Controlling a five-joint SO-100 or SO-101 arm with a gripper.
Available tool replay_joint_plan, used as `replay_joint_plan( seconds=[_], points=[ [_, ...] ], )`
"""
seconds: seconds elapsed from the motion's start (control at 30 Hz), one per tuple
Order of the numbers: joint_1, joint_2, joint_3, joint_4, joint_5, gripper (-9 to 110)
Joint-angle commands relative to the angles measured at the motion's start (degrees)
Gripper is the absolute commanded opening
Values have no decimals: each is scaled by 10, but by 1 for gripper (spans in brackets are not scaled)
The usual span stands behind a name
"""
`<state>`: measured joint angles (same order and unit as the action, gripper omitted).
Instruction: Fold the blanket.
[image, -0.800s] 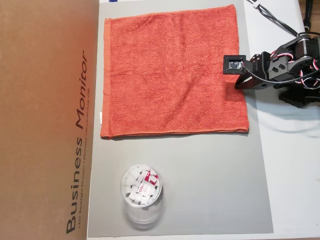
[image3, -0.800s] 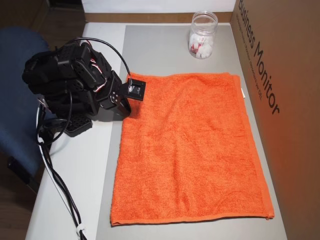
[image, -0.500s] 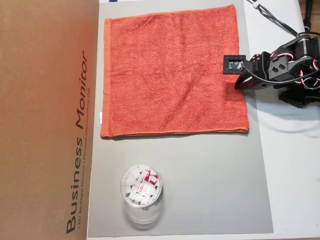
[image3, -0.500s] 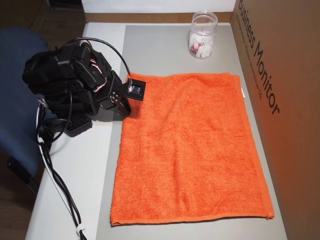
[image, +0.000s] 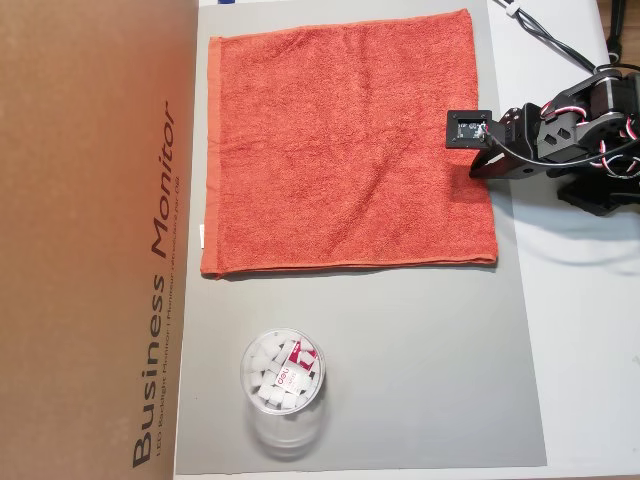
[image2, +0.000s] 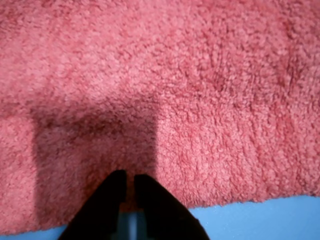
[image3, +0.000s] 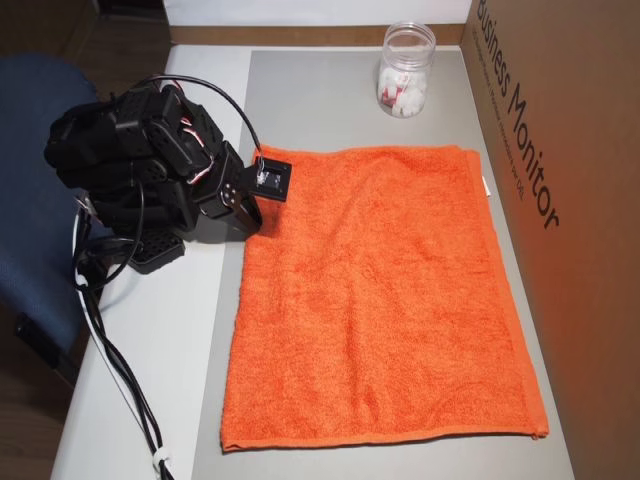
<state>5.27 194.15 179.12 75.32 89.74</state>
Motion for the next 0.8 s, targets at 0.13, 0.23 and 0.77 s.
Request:
replay_joint_plan(
  seconds=[0.13,0.23,0.77],
  points=[
    [0,3,5,1,-4,0],
    [2,3,5,1,-4,0],
    [-2,0,0,0,-4,0]
  ],
)
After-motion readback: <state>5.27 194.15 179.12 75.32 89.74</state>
